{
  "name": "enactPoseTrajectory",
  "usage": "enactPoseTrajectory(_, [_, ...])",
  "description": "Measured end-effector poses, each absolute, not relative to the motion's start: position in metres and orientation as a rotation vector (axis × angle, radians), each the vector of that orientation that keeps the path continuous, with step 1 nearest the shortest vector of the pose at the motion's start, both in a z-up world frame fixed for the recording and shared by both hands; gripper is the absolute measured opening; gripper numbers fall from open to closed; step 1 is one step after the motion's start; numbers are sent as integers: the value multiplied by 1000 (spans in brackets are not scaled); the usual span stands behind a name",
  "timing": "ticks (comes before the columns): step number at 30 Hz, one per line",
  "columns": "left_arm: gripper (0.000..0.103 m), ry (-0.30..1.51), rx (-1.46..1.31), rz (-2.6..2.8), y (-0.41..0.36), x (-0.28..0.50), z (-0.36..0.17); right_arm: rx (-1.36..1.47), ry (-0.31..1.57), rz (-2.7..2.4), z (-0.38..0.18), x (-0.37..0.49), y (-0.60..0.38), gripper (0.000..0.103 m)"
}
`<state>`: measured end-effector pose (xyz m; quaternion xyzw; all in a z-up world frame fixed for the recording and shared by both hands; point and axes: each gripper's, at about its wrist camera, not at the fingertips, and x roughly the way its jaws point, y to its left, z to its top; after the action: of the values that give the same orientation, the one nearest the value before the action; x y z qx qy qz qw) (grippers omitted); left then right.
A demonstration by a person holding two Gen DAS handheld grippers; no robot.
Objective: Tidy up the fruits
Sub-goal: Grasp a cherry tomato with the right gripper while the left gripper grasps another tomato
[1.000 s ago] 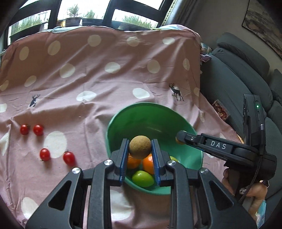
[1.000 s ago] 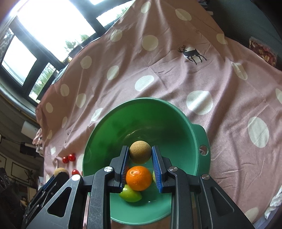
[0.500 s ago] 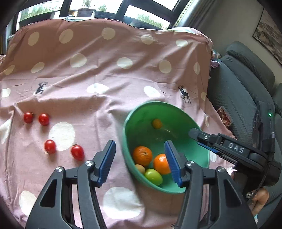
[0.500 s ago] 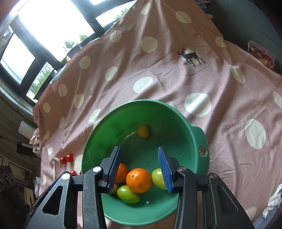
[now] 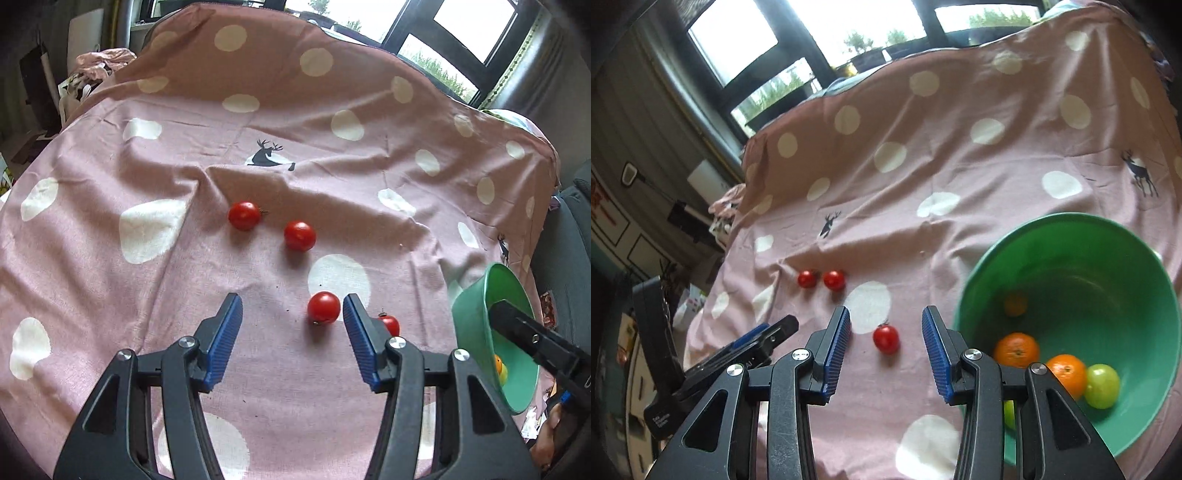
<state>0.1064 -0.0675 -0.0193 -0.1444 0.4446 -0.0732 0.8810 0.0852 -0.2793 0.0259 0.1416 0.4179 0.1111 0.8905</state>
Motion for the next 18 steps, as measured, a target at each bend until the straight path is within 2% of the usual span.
enactPoseTrajectory(7, [53,949,-323,-158,-55,114,-32,166,983,204,-20,116,-233,41])
enactPoseTrajectory(15, [53,957,-319,-190,-54,120,-40,97,1054,139,-52,127,-226,38])
enactPoseTrajectory(16, [53,957,-320,-195,-55,120,-40,91,1056,130,-54,128,-226,30])
enactPoseTrajectory(18, [53,959,-323,-204,-57,121,-41,85,1055,126,-54,127,-226,29])
